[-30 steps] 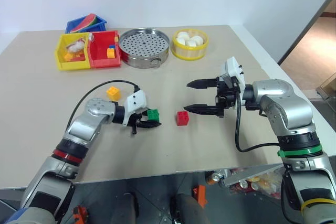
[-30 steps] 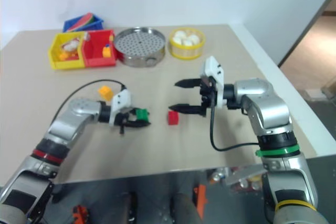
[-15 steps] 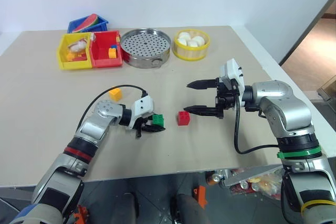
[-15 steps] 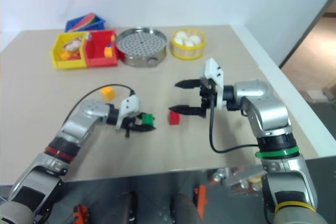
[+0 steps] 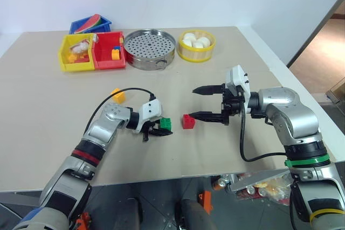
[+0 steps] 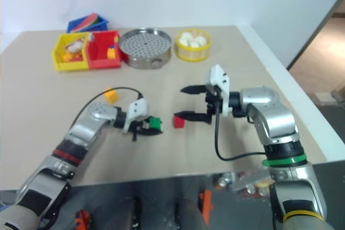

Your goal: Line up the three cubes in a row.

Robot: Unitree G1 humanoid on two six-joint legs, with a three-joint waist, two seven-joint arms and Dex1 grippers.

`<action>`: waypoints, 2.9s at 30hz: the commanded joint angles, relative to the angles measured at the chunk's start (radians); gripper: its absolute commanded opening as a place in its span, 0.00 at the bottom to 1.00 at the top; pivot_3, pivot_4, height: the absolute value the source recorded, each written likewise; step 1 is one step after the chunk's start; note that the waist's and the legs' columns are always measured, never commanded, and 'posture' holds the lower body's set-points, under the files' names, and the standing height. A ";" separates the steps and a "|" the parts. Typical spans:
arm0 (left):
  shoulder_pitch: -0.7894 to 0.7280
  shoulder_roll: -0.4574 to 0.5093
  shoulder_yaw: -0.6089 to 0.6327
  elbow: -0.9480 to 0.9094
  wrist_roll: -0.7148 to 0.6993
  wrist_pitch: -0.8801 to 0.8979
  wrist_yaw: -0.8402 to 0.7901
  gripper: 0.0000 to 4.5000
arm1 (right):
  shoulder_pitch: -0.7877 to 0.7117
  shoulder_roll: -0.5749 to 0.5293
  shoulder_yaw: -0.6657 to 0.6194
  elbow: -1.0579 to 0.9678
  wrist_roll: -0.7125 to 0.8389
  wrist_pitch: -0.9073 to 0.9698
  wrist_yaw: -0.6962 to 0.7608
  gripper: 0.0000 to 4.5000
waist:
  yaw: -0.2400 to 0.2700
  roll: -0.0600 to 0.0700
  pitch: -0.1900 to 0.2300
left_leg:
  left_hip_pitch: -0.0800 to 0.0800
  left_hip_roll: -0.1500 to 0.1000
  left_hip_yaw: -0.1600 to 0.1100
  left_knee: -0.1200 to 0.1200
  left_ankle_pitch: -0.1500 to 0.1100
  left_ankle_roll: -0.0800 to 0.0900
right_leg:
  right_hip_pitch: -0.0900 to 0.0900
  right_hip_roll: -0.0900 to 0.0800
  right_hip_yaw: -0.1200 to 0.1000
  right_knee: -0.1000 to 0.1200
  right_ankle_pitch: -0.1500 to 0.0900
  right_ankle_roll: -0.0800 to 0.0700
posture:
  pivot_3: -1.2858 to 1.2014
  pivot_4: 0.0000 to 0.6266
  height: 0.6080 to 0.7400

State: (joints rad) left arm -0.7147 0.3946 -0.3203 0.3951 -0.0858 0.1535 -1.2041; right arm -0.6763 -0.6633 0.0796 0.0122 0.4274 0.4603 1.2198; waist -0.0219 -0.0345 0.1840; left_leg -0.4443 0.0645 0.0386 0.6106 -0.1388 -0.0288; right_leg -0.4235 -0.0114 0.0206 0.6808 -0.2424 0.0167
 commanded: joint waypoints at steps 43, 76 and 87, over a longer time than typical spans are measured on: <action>0.035 0.178 0.398 0.046 -0.087 0.060 0.413 0.99 | -0.004 -0.043 -0.037 -0.022 0.000 -0.022 0.004 1.00 | 0.001 0.000 0.000 | -0.002 0.001 0.000 0.006 -0.001 0.000 | 0.001 0.000 0.000 0.000 0.003 0.001 | 0.52 0.24 1.00; 0.158 0.212 0.258 -0.127 -0.129 -0.024 0.087 0.30 | 0.007 -0.064 -0.033 -0.031 0.008 -0.024 0.013 1.00 | -0.001 0.000 0.000 | -0.002 0.002 0.001 0.005 -0.002 -0.002 | 0.000 0.000 0.001 0.000 0.002 0.000 | 0.52 0.24 1.00; 0.175 0.233 0.164 -0.155 -0.147 -0.046 -0.122 0.30 | 0.005 -0.070 -0.027 -0.032 0.001 -0.022 0.027 1.00 | 0.001 0.000 0.000 | -0.002 0.002 0.002 0.007 -0.001 -0.001 | 0.000 -0.001 0.001 0.000 0.001 -0.004 | 0.52 0.24 1.00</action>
State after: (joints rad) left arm -0.5119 0.6333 -0.1533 0.2351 -0.2365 0.1269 -1.3108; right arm -0.6631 -0.7179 0.0681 0.0122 0.4257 0.4471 1.2414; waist -0.0211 -0.0342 0.1841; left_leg -0.4461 0.0662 0.0405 0.6177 -0.1400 -0.0299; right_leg -0.4230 -0.0123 0.0212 0.6810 -0.2418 0.0131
